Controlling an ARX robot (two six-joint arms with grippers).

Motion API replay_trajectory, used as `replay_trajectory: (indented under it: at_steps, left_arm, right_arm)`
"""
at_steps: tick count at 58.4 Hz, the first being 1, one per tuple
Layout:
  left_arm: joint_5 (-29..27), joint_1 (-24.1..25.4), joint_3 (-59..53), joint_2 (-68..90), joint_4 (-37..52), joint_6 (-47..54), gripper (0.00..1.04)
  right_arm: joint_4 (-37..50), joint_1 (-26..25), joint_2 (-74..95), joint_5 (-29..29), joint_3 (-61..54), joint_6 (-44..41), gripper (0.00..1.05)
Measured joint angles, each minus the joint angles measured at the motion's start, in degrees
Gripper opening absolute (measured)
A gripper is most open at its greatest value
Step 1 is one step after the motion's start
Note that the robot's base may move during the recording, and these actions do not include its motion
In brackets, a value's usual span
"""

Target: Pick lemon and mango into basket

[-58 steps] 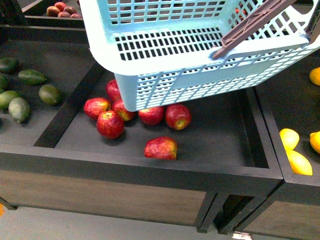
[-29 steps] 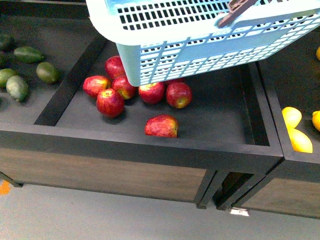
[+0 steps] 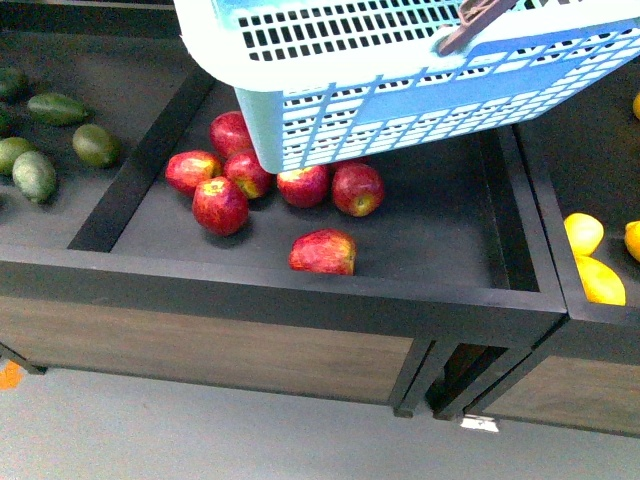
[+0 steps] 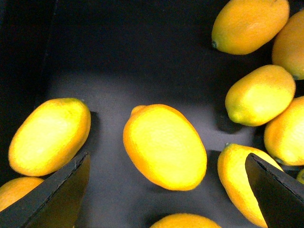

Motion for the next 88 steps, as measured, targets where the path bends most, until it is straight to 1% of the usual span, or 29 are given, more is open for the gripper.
replay_trajectory:
  at_steps: [15, 38, 50, 66, 67, 71, 75, 80, 88]
  left_arm:
    - [0.02, -0.02, 0.0, 0.0, 0.0, 0.0, 0.05]
    - [0.02, -0.02, 0.0, 0.0, 0.0, 0.0, 0.05]
    - [0.0, -0.02, 0.0, 0.0, 0.0, 0.0, 0.05]
    - [0.02, -0.02, 0.0, 0.0, 0.0, 0.0, 0.05]
    - [0.02, -0.02, 0.0, 0.0, 0.0, 0.0, 0.05]
    - [0.02, -0.02, 0.0, 0.0, 0.0, 0.0, 0.05]
    - [0.0, -0.02, 0.0, 0.0, 0.0, 0.0, 0.05]
    - [0.02, -0.02, 0.0, 0.0, 0.0, 0.0, 0.05]
    - [0.0, -0.02, 0.0, 0.0, 0.0, 0.0, 0.05]
  right_arm:
    - [-4.57, 0.59, 6.97, 1.29, 9.11, -1.49, 0.96]
    - [-10.49, 1.92, 13.42, 2.49, 18.16, -5.49, 0.96]
    - [-12.63, 1.68, 15.85, 3.17, 21.29, -6.36, 0.96]
    - [-13.33, 1.29, 17.84, 3.3, 22.16, -6.88, 0.96]
    - [-13.33, 1.27, 17.88, 3.3, 22.18, -6.86, 0.96]
    - [-13.29, 1.03, 18.05, 3.28, 22.18, -6.86, 0.89]
    - [-13.31, 0.83, 18.08, 3.15, 22.18, -6.86, 0.79]
    - [-13.31, 0.52, 18.08, 2.67, 22.18, -6.82, 0.75]
    - [-12.74, -0.17, 17.44, 0.2, 20.98, -5.57, 0.73]
